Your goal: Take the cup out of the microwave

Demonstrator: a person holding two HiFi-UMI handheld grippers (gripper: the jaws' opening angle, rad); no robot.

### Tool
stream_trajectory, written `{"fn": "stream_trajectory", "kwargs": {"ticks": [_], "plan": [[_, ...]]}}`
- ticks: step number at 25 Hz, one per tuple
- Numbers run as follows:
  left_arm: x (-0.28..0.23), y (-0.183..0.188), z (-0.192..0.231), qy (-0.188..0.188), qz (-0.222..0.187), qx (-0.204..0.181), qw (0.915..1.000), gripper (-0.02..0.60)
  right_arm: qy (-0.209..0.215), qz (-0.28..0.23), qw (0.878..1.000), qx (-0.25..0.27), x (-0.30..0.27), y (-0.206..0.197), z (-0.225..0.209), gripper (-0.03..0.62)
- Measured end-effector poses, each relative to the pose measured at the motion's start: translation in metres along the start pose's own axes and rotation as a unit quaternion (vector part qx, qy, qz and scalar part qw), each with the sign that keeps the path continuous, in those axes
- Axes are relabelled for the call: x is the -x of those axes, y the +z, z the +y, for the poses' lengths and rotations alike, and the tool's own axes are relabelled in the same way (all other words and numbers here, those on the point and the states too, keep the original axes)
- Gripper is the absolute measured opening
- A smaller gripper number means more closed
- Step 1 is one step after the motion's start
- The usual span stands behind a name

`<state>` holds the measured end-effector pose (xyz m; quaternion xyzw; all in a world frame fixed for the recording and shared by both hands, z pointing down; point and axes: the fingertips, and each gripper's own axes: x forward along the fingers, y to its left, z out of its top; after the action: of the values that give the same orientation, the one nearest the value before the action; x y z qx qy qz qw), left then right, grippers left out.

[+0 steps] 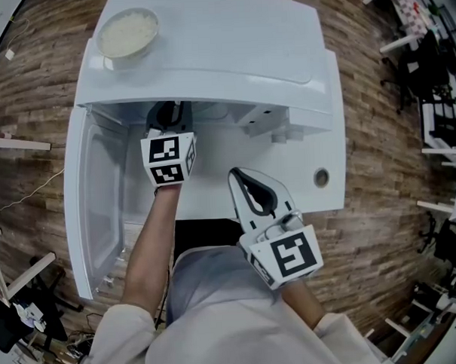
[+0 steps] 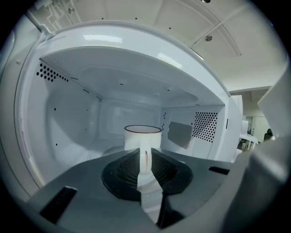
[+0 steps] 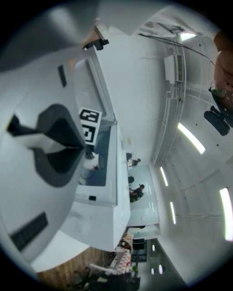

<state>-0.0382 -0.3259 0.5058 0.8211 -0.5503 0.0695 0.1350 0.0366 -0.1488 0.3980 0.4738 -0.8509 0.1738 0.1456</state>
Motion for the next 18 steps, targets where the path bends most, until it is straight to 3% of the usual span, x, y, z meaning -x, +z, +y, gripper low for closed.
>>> {"fn": "stream_trajectory", "kwargs": {"ticks": [18], "plan": [[0.021,-0.005,-0.001,0.011,-0.002,0.011,0.9999,0.067,0.004,-0.005,1.0,0.004,0.008,0.001,0.001,0.023]]}}
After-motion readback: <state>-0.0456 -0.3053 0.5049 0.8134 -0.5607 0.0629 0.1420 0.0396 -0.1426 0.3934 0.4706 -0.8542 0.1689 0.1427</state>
